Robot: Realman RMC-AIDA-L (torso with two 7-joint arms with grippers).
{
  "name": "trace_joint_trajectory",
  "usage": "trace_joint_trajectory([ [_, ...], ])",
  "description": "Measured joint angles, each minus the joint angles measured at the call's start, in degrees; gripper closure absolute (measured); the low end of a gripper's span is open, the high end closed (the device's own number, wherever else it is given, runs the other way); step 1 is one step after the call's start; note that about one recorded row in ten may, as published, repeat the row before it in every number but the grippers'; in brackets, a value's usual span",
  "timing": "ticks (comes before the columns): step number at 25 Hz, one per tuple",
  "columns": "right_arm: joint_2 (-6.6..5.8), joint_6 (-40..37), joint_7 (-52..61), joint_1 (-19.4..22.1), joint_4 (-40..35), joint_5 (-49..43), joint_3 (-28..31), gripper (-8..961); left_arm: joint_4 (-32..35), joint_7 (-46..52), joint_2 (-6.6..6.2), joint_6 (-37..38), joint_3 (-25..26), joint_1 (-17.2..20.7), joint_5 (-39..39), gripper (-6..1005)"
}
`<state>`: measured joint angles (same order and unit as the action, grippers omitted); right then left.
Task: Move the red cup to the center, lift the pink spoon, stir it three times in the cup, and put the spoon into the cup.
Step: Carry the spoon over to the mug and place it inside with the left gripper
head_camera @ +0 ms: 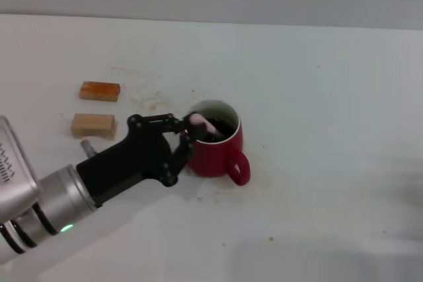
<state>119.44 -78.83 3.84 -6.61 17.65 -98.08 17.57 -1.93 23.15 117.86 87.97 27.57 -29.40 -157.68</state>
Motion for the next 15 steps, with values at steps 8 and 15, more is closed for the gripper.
trace_joint_trajectory([
  [8,0.00,0.3,0.1,-0.2,-0.1,-0.1,0.0,953,-0.4,0.0,-0.33,2.2,0.2,2.3,0.3,866],
  [15,0.00,0.7,0.1,-0.7,0.0,-0.4,-0.1,953,1.0,-0.2,-0.98,2.7,2.9,3.6,0.5,867],
])
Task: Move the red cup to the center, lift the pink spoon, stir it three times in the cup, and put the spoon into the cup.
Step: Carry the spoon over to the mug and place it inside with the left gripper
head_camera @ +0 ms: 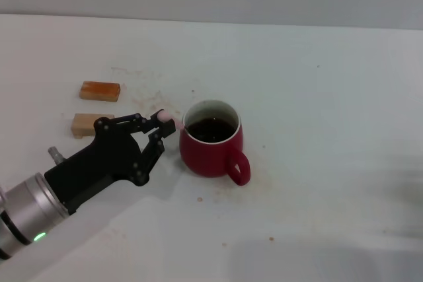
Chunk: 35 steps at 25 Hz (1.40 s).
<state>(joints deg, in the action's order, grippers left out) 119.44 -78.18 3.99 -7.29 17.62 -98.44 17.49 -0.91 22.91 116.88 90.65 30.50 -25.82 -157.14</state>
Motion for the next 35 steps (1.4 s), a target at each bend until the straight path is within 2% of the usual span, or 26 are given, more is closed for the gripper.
trace_joint_trajectory([
  [13,0.21,0.6,0.0,0.0,0.3,-0.1,-0.1,953,-2.0,-0.3,0.87,0.1,-0.2,-5.1,-0.5,867],
  [17,0.26,0.7,0.0,0.1,0.4,-0.2,-0.1,953,-2.7,-0.3,0.89,0.1,-0.3,-4.9,-1.6,868],
  [26,0.26,1.3,0.1,-0.5,0.6,-0.2,-0.1,953,-1.3,-0.3,0.39,1.1,0.4,-1.2,-1.5,868],
  [31,0.16,1.3,0.1,-0.4,1.2,-0.2,-0.1,953,-0.9,-0.3,-0.49,1.5,1.7,-1.6,-1.5,868],
  [35,0.13,1.3,0.0,-0.6,1.3,-0.2,-0.1,953,0.4,-0.3,-0.35,0.6,2.6,-3.3,-1.4,869],
])
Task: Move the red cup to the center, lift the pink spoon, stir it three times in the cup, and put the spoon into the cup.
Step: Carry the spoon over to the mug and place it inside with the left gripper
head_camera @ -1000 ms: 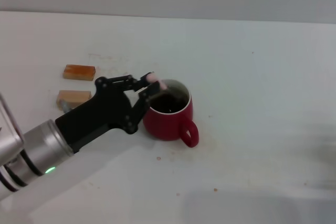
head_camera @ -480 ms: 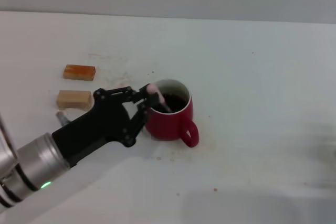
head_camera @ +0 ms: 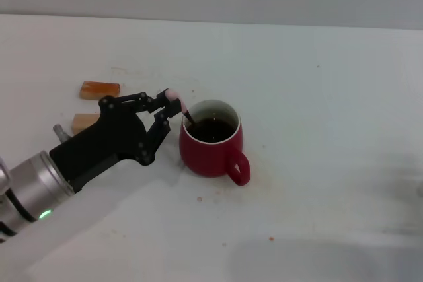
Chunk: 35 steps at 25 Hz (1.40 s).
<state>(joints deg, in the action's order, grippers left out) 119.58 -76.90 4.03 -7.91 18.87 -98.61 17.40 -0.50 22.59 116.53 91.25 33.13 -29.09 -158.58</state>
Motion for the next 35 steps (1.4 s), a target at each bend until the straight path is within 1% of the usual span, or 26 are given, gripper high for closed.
trace_joint_trajectory([
  [5,-0.12,-0.4,0.0,-0.2,0.1,0.0,0.0,953,0.5,0.0,0.48,-0.2,0.4,-1.9,-0.1,869],
  [7,-0.13,-0.3,0.0,-0.3,0.1,0.0,0.0,953,-0.1,0.1,1.06,-0.3,-0.5,-3.0,-0.6,869],
  [10,-0.14,-0.3,0.0,-0.3,0.1,0.1,0.0,953,-1.0,0.1,1.37,-0.9,-1.6,-3.1,-0.8,869],
  [12,-0.12,-0.3,0.0,-0.3,0.1,0.1,0.0,953,-2.5,-0.1,1.48,-1.9,-2.7,-2.8,-1.0,869],
  [15,-0.10,-0.1,0.0,-0.3,0.2,0.0,0.0,953,-4.0,-0.9,1.43,-2.7,-3.4,-1.2,-1.1,868],
  [17,-0.06,0.0,0.0,-0.3,0.2,0.0,0.0,953,-3.8,-1.4,1.32,-3.1,-3.3,0.1,-1.1,868],
  [18,-0.06,0.0,0.0,-0.3,0.3,0.1,0.0,953,-3.8,-1.4,1.32,-3.1,-3.3,0.1,-1.1,868],
  [19,-0.05,0.0,0.0,-0.3,0.3,0.1,0.0,953,-3.1,-1.4,1.09,-4.1,-2.9,1.1,-0.9,868],
  [23,-0.05,0.1,0.0,-0.1,0.2,0.3,0.0,953,-1.0,-1.5,0.95,-5.1,-1.5,1.5,-0.6,868],
  [25,-0.05,0.1,0.0,-0.1,0.3,0.3,0.0,953,0.1,-1.5,0.90,-5.5,-0.9,0.7,-0.6,869],
  [29,-0.05,0.1,0.0,-0.2,0.3,0.3,0.0,953,0.4,-1.5,1.03,-7.6,-0.5,-2.2,-0.6,871],
  [32,-0.05,0.1,0.0,-0.3,0.4,0.3,0.0,953,-0.2,-1.6,1.34,-10.2,-0.7,-4.2,-0.9,872],
  [35,-0.05,0.1,0.0,-0.3,0.4,0.3,0.0,953,-2.1,-1.7,1.53,-12.5,-0.8,-4.7,-1.0,874],
])
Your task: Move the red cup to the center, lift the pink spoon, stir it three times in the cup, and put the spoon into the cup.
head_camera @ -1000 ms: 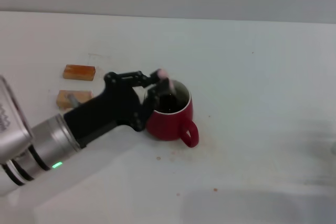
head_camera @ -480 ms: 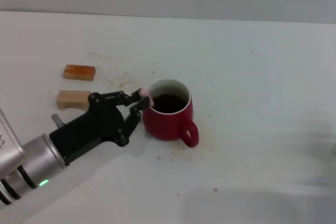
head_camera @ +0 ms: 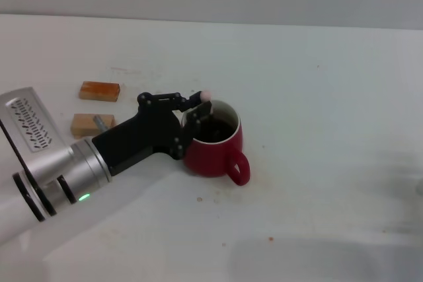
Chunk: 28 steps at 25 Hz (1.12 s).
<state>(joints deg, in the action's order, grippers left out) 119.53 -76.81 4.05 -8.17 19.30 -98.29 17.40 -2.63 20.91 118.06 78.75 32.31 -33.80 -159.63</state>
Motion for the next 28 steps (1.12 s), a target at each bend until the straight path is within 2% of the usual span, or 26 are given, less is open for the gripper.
trace_joint_trajectory([
  [4,0.00,0.0,0.0,0.2,0.1,0.1,0.0,953,-3.5,0.3,-0.17,-0.8,3.3,2.3,0.4,822],
  [8,0.00,-0.2,0.0,0.2,0.1,0.0,0.0,953,-4.1,2.2,-0.32,-1.2,7.5,3.6,0.4,770],
  [13,-0.03,-1.1,0.1,0.7,0.1,-0.1,-0.5,953,-4.3,2.4,-0.25,-1.0,12.0,5.1,0.4,607],
  [19,-0.02,-5.5,0.6,1.4,-0.3,0.1,-0.5,953,-4.8,-0.5,-0.09,-1.4,26.2,8.4,0.5,334],
  [24,-0.03,-8.2,0.7,2.0,-0.5,0.1,-0.2,953,-4.9,-3.4,-0.02,-2.5,37.5,11.6,0.5,321],
  [28,-0.11,-9.2,0.7,2.0,-0.7,0.1,-0.4,953,-4.5,-3.7,0.00,-5.7,41.6,13.1,0.5,311],
])
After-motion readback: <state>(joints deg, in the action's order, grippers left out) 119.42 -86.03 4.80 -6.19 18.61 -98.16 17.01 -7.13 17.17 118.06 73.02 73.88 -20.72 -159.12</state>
